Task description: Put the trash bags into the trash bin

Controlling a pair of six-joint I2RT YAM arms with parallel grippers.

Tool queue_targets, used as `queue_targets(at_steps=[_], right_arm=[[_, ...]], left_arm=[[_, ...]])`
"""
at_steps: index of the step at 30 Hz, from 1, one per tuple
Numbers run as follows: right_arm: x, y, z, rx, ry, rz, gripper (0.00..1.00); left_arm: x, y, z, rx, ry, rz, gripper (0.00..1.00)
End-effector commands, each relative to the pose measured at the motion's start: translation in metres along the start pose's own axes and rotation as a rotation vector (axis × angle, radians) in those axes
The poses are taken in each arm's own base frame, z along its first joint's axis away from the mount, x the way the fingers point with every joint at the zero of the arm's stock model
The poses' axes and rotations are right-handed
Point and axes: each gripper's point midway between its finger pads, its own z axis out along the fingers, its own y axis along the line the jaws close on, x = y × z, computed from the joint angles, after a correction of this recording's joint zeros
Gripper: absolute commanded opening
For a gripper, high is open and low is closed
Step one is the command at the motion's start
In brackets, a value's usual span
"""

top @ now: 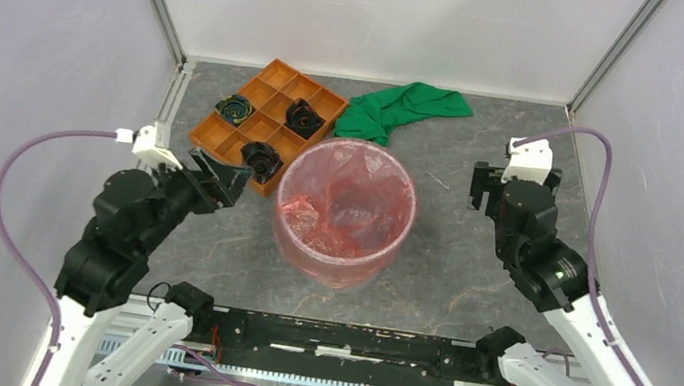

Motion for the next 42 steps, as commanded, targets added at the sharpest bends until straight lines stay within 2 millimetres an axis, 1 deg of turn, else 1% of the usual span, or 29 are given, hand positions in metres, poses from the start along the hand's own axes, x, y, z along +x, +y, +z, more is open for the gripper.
queue_targets(at_steps=[1,2,3,4,5,6,8,10,12,14,17,21,23,25,26,28,30,32,33,37,41,42], right_arm=[[0.066,-0.009,0.035,0.034,0.126,0.07,0.9],[0.086,-0.005,0.042,0.012,0.17,0.081,0.91],[0.111,0.002,0.048,-0.016,0.215,0.093,0.91],[0.127,0.01,0.055,-0.041,0.223,0.115,0.91],[0.146,0.022,0.06,-0.086,0.242,0.136,0.91],[0.159,0.038,0.061,-0.159,0.256,0.156,0.91],[0.167,0.071,0.062,-0.318,0.263,0.202,0.9],[0.163,0.101,0.057,-0.462,0.242,0.239,0.9],[0.163,0.119,0.052,-0.518,0.244,0.235,0.9],[0.17,0.133,0.047,-0.547,0.276,0.223,0.9],[0.18,0.153,0.039,-0.575,0.325,0.239,0.87],[0.172,0.184,0.029,-0.606,0.286,0.21,0.87],[0.169,0.203,0.027,-0.611,0.299,0.209,0.86],[0.162,0.226,0.022,-0.617,0.312,0.236,0.86],[0.154,0.243,0.017,-0.649,0.303,0.245,0.86],[0.142,0.27,0.012,-0.653,0.284,0.26,0.86],[0.135,0.296,0.013,-0.645,0.283,0.288,0.86],[0.127,0.329,0.011,-0.674,0.288,0.348,0.86],[0.121,0.35,0.005,-0.708,0.277,0.373,0.86],[0.106,0.419,-0.014,-0.815,0.262,0.439,0.85],[0.1,0.469,-0.02,-0.879,0.258,0.522,0.85],[0.1,0.477,-0.021,-0.888,0.256,0.531,0.85]], left_arm=[[-0.043,-0.014,-0.019,-0.005,-0.097,0.122,0.85],[-0.049,-0.017,-0.022,-0.001,-0.11,0.129,0.87],[-0.054,-0.02,-0.025,0.001,-0.125,0.133,0.9],[-0.058,-0.022,-0.027,0.005,-0.135,0.136,0.91],[-0.061,-0.024,-0.029,0.01,-0.142,0.14,0.92],[-0.064,-0.026,-0.031,0.016,-0.148,0.145,0.93],[-0.066,-0.029,-0.033,0.024,-0.152,0.151,0.94],[-0.065,-0.032,-0.036,0.042,-0.149,0.154,0.96],[-0.063,-0.033,-0.041,0.058,-0.143,0.158,0.97],[-0.062,-0.036,-0.045,0.074,-0.139,0.171,0.98],[-0.065,-0.043,-0.05,0.094,-0.126,0.195,0.99],[-0.076,-0.055,-0.061,0.121,-0.135,0.208,0.99],[-0.08,-0.057,-0.066,0.134,-0.156,0.202,0.99],[-0.082,-0.059,-0.069,0.143,-0.167,0.191,1.0],[-0.083,-0.06,-0.07,0.145,-0.169,0.185,1.0],[-0.079,-0.066,-0.072,0.178,-0.144,0.185,1.0],[-0.079,-0.068,-0.075,0.186,-0.145,0.179,1.0],[-0.08,-0.069,-0.08,0.193,-0.15,0.173,1.0],[-0.083,-0.072,-0.084,0.199,-0.157,0.171,1.0],[-0.088,-0.07,-0.094,0.189,-0.181,0.175,1.0],[-0.091,-0.068,-0.101,0.17,-0.192,0.177,1.0],[-0.091,-0.068,-0.101,0.172,-0.193,0.176,1.0]])
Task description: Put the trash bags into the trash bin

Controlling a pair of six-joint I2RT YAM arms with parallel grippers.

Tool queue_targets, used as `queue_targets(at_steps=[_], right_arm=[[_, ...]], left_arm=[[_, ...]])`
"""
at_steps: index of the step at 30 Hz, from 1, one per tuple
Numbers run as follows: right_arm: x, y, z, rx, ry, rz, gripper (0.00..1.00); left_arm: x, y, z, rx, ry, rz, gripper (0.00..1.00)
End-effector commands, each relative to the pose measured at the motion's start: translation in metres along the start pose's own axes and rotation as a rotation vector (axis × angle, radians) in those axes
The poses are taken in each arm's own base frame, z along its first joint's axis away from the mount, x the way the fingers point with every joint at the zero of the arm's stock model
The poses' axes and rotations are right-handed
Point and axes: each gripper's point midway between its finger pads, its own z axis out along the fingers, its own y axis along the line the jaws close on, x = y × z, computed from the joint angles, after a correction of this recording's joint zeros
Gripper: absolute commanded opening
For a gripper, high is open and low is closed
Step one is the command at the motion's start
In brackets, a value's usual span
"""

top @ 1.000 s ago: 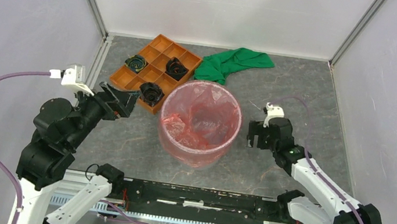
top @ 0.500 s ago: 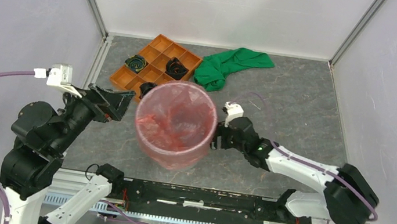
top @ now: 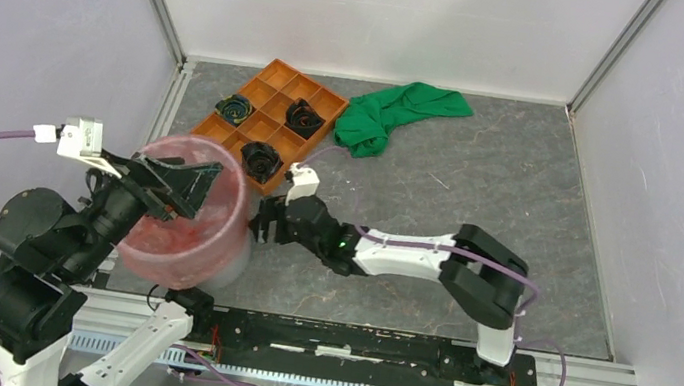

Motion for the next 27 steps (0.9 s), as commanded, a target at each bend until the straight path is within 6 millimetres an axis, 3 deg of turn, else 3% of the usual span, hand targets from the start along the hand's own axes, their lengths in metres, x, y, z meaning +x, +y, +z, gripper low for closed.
queue_targets(at_steps=[1,4,6,8,10,14,17,20,24,27], right_arm=[[-0.025,0.06,0.026,-0.132,-0.111,0.128,0.85],[-0.027,0.086,0.04,-0.159,-0.128,0.107,0.84],[-0.029,0.091,0.045,-0.161,-0.125,0.096,0.85],[-0.035,0.084,0.039,-0.146,-0.131,0.075,0.86],[-0.039,0.066,0.026,-0.114,-0.141,0.045,0.87],[-0.063,0.013,-0.029,-0.056,-0.223,-0.07,0.92],[-0.066,-0.029,-0.072,-0.014,-0.235,-0.237,0.94],[-0.081,-0.056,-0.121,0.055,-0.242,-0.399,0.98],[-0.123,-0.088,-0.193,0.246,-0.268,-0.5,0.98],[-0.168,-0.089,-0.256,0.285,-0.364,-0.504,0.98]], left_arm=[[-0.007,-0.002,-0.011,0.004,-0.02,0.027,1.0],[-0.003,0.0,-0.01,0.0,-0.014,0.021,1.0],[0.0,0.002,-0.008,-0.006,-0.003,0.02,1.0],[0.0,0.002,-0.009,-0.006,-0.002,0.017,1.0],[-0.001,0.004,-0.009,-0.013,-0.015,0.016,1.0],[-0.01,0.002,-0.001,-0.017,-0.043,0.013,1.0],[-0.023,-0.009,0.011,0.015,-0.056,0.011,1.0],[-0.04,-0.028,0.023,0.084,-0.092,0.004,1.0],[-0.059,-0.042,0.036,0.141,-0.162,-0.007,1.0],[-0.071,-0.044,0.041,0.145,-0.214,-0.009,1.0]])
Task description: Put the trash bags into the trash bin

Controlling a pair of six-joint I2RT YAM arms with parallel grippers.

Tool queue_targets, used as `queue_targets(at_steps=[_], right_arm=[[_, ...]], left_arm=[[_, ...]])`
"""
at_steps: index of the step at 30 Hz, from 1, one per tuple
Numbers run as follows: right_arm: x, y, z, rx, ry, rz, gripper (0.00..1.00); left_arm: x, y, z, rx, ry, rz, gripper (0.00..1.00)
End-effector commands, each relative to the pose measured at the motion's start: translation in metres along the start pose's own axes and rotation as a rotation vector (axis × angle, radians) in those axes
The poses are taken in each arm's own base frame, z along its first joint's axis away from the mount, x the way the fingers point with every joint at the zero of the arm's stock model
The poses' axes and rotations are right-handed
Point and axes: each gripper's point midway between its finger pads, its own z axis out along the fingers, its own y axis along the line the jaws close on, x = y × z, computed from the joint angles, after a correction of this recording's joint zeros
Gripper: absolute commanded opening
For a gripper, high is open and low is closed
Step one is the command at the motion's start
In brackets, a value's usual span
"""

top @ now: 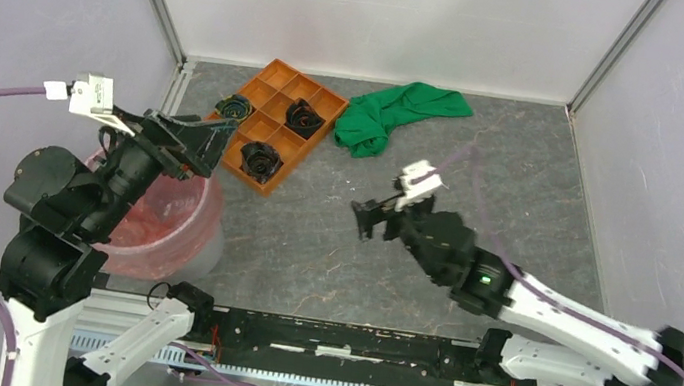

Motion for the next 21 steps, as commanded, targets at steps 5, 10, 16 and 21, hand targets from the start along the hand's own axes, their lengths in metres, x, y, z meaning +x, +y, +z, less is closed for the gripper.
queue_targets(at_steps=[5,10,16,21], right_arm=[[-0.12,-0.069,-0.106,0.141,-0.114,-0.129,0.98],[-0.158,-0.081,-0.14,0.132,-0.217,-0.075,0.98],[-0.178,-0.095,-0.169,0.131,-0.327,-0.047,0.98],[-0.168,-0.106,-0.178,0.156,-0.398,-0.028,0.98]], left_arm=[[-0.063,-0.033,-0.003,0.092,-0.184,0.037,1.0],[-0.079,-0.026,-0.019,0.03,-0.237,0.062,1.0],[-0.074,-0.015,-0.026,-0.019,-0.228,0.055,1.0],[-0.071,-0.014,-0.023,-0.026,-0.213,0.048,1.0]])
